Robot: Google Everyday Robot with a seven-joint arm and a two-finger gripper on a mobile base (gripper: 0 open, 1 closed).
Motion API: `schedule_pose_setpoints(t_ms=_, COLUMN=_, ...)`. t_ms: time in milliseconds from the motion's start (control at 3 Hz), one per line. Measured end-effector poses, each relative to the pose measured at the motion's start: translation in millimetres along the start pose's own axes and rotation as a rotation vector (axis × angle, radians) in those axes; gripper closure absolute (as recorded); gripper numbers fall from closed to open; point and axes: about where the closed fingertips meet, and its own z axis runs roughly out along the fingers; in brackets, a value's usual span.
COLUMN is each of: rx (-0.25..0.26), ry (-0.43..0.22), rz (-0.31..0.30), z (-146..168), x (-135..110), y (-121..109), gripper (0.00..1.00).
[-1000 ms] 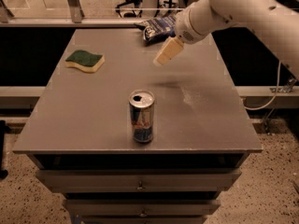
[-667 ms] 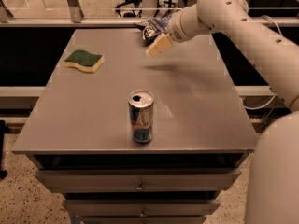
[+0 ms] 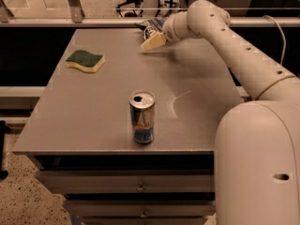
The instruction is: Pick blue chip bag
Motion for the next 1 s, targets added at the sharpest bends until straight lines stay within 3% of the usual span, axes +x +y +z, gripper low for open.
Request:
schedule_pose_setpoints(t_ms=333, rx=0.056, ry=0.021, rz=0.051, z=12.4, x=10.3, y=-18.6, gripper=0.16)
schedule_pose_setpoints(t_ms=1000, rx=0.116, ry=0.052, rz=0.105, z=11.5, x=22.0, y=-35.8, gripper=0.63)
